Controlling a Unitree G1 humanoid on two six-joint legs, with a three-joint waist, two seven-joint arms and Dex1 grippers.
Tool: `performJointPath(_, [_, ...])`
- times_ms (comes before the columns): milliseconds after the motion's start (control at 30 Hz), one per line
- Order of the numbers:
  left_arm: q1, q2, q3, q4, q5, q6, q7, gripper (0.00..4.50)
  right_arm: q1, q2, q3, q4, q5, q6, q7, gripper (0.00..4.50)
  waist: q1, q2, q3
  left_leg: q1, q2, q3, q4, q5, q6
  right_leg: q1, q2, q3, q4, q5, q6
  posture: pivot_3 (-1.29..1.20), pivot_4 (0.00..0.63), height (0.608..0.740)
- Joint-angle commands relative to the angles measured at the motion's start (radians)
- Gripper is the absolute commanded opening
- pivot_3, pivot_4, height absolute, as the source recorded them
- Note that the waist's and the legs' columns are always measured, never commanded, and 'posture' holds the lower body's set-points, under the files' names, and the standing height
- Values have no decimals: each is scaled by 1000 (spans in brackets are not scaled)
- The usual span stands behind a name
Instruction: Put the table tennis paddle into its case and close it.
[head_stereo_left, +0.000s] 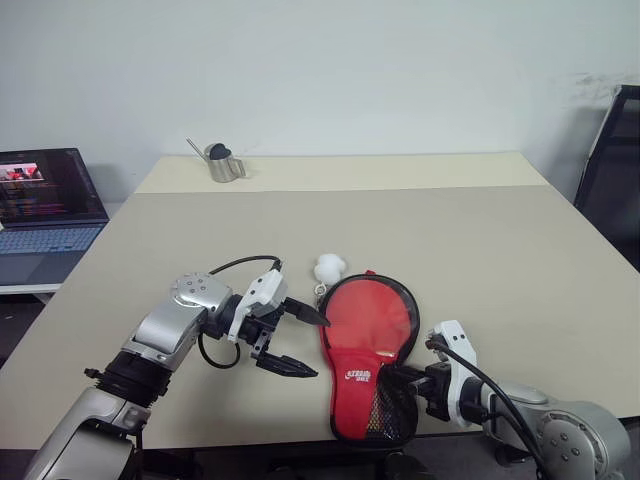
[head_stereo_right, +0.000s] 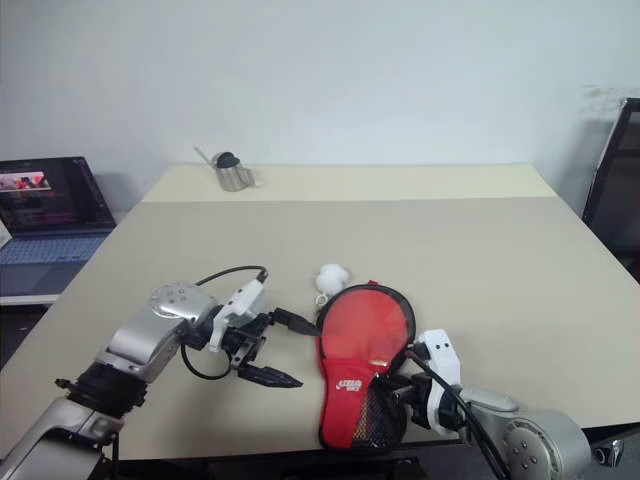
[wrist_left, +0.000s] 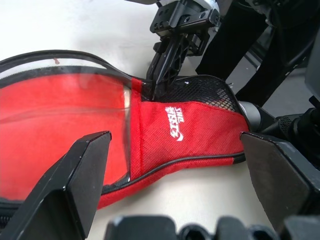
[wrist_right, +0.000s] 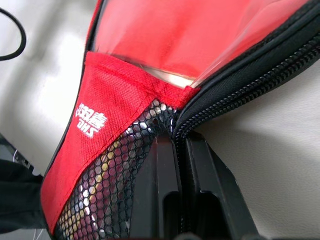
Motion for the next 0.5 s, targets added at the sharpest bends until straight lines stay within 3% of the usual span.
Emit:
performJointPath(33, [-15, -6, 4, 0, -14, -20, -65, 4500, 18, 4, -64, -19, -52, 5, -63, 758, 0, 0, 0, 0, 0, 0, 0, 0, 0, 0, 0, 0, 0, 0, 0, 0, 150, 740])
performJointPath(233, [-6, -24, 28, 15, 4, -29, -65, 4500, 114, -24, -177, -130, -54, 16, -68, 2757, 22, -1, -1, -1, -1, 0, 0, 0, 0, 1, 0, 1, -2, 0, 0, 0, 150, 740])
performJointPath(400, [-1, -36, 48, 20, 8, -26, -50, 4500, 84, -27, -265, -252, -2, 29, -25, 4410, 26, -1, -1, -4, -1, 0, 1, 0, 0, 0, -1, 1, -6, 0, 0, 0, 150, 740])
performJointPath(500, [-15, -50, 65, 48, 17, -29, -31, 4500, 39, -71, -317, -292, 33, 7, 18, 4464, 23, -1, -1, -5, -1, 0, 1, 0, 0, 0, 0, 1, -6, 0, 0, 0, 150, 740])
